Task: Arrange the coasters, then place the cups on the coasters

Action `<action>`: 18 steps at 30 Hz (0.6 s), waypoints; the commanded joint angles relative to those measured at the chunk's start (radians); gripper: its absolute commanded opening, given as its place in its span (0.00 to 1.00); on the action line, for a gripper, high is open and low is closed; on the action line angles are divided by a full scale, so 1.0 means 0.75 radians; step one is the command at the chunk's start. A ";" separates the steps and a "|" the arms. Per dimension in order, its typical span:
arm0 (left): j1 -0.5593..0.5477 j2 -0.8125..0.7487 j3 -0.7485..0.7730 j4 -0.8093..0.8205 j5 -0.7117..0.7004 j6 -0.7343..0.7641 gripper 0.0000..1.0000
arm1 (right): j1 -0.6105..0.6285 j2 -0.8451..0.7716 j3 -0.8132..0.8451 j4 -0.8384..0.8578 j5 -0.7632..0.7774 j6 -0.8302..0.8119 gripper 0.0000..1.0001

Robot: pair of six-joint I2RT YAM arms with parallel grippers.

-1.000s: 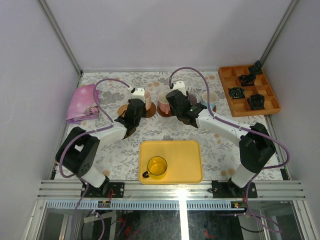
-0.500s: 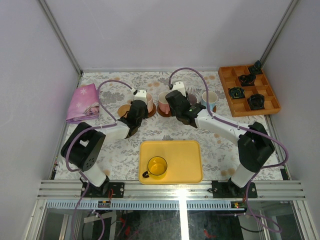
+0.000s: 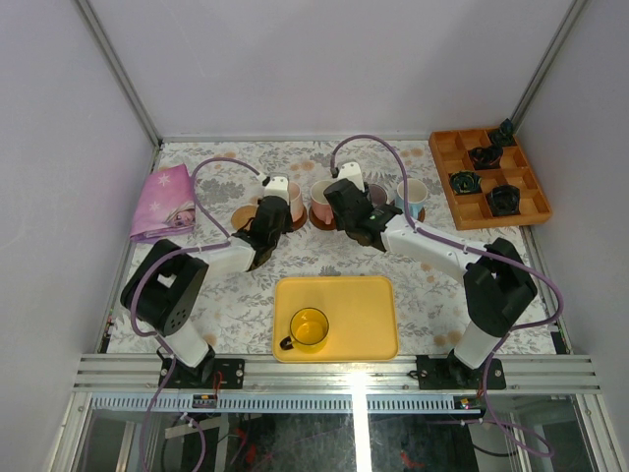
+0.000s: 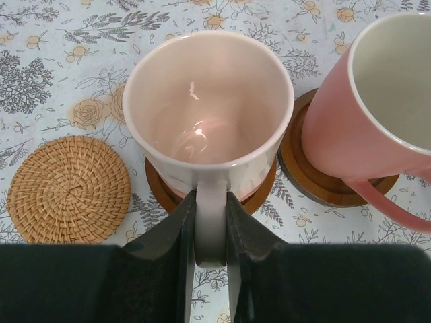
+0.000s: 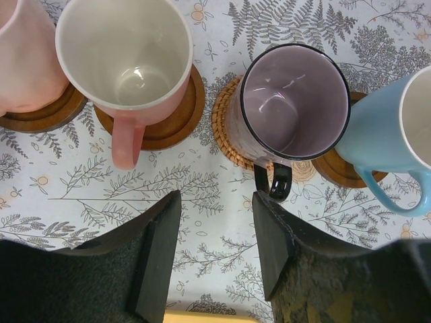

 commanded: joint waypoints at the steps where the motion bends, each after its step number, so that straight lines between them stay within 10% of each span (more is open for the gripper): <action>1: 0.004 -0.034 0.030 0.004 -0.041 -0.037 0.21 | -0.003 -0.019 -0.010 0.034 0.008 0.025 0.54; 6: -0.008 -0.061 0.010 -0.034 -0.071 -0.043 0.49 | -0.003 -0.018 -0.010 0.036 -0.006 0.041 0.54; 18: -0.015 -0.083 0.001 -0.087 -0.083 -0.069 0.47 | -0.003 -0.031 -0.024 0.031 -0.017 0.068 0.54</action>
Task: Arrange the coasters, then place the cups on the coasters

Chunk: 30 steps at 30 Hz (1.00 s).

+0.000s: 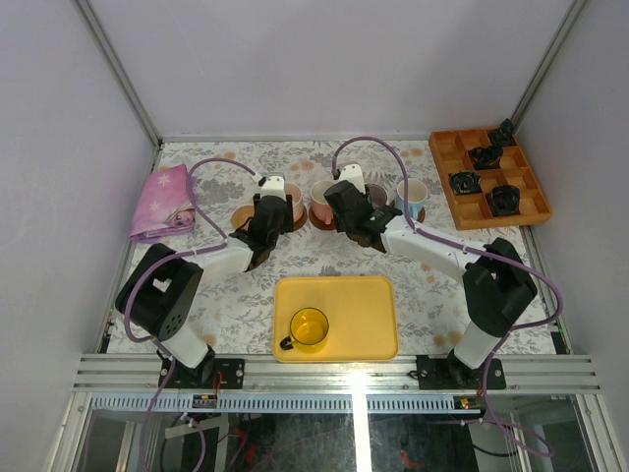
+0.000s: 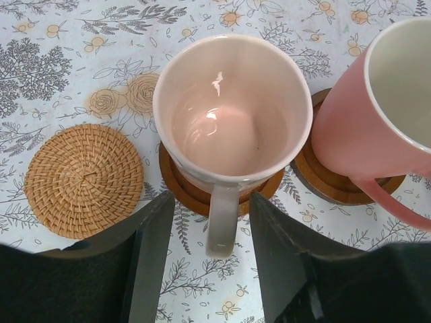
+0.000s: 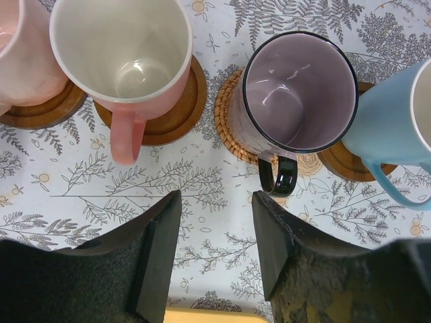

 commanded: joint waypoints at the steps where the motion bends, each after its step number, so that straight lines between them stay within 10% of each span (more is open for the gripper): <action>1: -0.005 -0.032 0.002 -0.001 -0.033 -0.023 0.47 | -0.003 -0.030 -0.001 0.031 -0.009 0.026 0.54; 30: -0.068 -0.071 0.000 -0.083 0.039 -0.094 0.44 | -0.003 -0.039 -0.024 0.018 -0.028 0.031 0.54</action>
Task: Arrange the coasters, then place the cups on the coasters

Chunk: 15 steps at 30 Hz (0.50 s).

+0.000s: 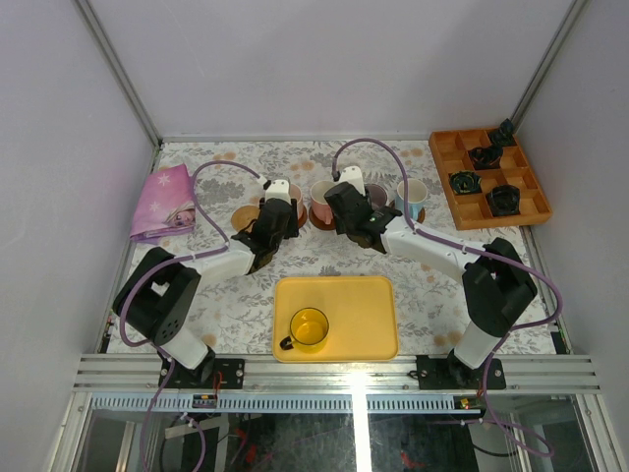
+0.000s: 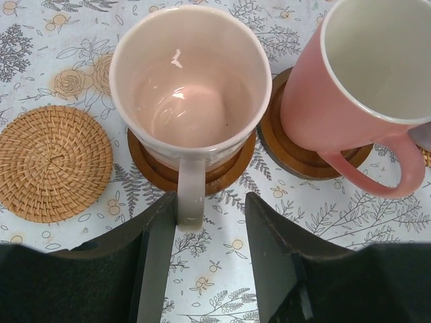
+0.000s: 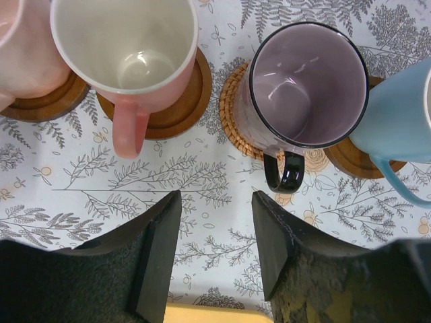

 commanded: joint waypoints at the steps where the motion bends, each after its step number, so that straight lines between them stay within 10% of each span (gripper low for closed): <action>1: -0.011 -0.037 -0.001 -0.001 0.002 -0.023 0.44 | -0.002 -0.039 -0.017 0.019 -0.003 0.019 0.54; 11: -0.017 -0.056 0.001 -0.058 -0.051 -0.038 0.49 | -0.003 -0.083 -0.024 0.018 -0.002 0.025 0.54; 15: -0.018 -0.126 -0.007 -0.125 -0.084 -0.040 0.72 | -0.002 -0.112 -0.029 0.009 0.019 0.025 0.54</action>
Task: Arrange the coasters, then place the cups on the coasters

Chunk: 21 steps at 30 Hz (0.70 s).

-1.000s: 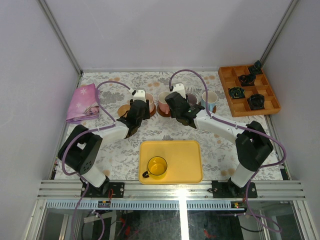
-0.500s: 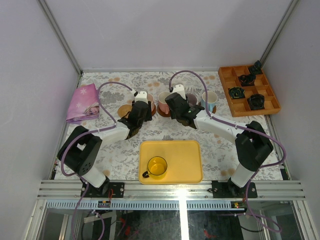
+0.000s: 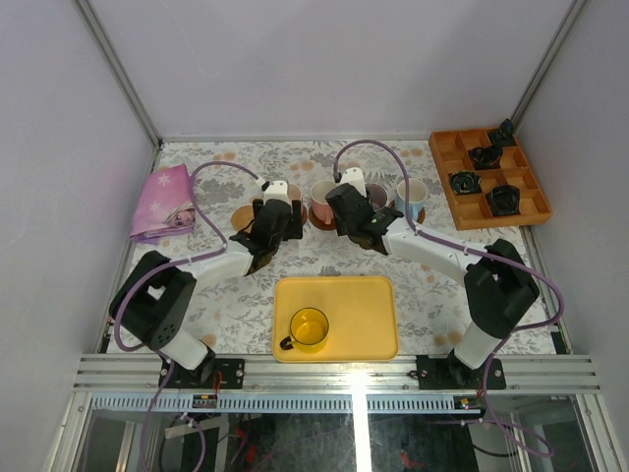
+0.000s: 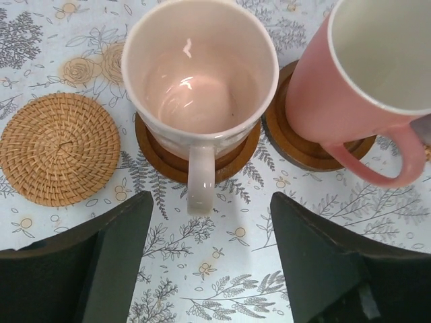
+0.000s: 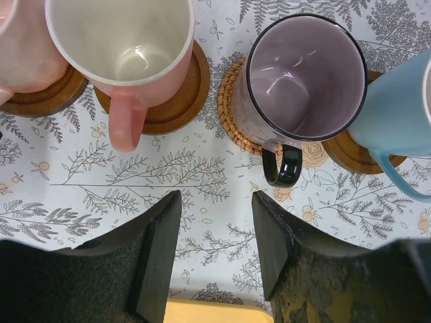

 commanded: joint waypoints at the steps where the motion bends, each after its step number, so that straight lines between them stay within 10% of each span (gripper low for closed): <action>1: -0.006 -0.121 -0.006 -0.074 -0.071 -0.013 0.77 | -0.004 -0.112 -0.004 0.011 0.030 0.016 0.54; 9: -0.006 -0.377 0.080 -0.516 0.140 0.124 0.99 | -0.003 -0.202 -0.014 -0.045 0.060 0.027 0.54; 21: -0.077 -0.501 0.458 -1.528 0.636 0.041 1.00 | -0.004 -0.350 -0.067 -0.161 0.148 0.067 0.54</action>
